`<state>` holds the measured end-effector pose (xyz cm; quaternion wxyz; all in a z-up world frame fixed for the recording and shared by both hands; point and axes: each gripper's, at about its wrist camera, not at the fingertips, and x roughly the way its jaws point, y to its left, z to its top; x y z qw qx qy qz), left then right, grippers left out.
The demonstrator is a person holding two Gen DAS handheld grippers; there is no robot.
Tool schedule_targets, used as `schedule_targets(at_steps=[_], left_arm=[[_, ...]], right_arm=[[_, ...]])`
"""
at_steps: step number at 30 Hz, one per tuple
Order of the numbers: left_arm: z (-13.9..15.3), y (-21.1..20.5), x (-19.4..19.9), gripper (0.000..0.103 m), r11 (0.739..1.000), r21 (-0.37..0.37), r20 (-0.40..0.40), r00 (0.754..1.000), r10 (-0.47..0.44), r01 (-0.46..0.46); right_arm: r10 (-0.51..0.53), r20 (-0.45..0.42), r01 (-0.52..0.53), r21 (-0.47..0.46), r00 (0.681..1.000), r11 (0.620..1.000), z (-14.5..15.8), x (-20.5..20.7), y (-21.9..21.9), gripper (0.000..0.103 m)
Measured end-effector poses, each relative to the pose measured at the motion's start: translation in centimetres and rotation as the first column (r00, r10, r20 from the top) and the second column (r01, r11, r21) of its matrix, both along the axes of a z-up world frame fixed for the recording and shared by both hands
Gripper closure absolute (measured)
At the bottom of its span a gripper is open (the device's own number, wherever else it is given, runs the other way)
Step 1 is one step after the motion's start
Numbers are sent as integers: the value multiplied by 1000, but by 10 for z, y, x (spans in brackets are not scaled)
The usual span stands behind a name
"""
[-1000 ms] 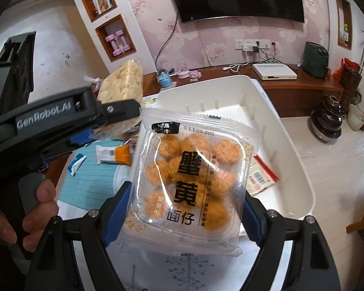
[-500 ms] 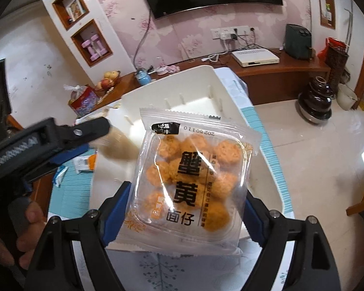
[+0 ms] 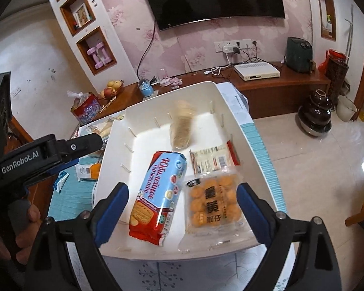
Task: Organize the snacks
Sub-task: 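Open both grippers to release the puffed-snack bag and cake pack into the tray, then grasp the blue candy with left gripper while right grasps the white-and-orange bar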
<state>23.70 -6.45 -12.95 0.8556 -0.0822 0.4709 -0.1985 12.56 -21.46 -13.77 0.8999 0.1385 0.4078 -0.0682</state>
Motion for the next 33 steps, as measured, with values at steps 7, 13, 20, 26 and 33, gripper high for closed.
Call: schedule_targets(at_steps=[7, 13, 20, 26, 33], left_arm=[[2, 33, -2, 27, 999, 42, 8, 1000, 20, -20], [-2, 67, 0, 27, 996, 77, -1, 999, 48, -48], [-10, 109, 3, 27, 990, 122, -15, 997, 78, -75], [-19, 151, 9, 27, 982, 157, -40, 992, 117, -109], [-33, 204, 25, 27, 972, 192, -73, 986, 150, -133]], right_arm=[[40, 13, -40, -49, 999, 998, 2, 2, 26, 12], [77, 3, -77, -79, 997, 994, 3, 10, 54, 12], [127, -4, -127, -101, 992, 987, 1, 22, 90, 12], [195, -10, -194, -155, 981, 969, -2, 38, 134, 12], [260, -20, -259, -179, 966, 949, -5, 61, 176, 12]])
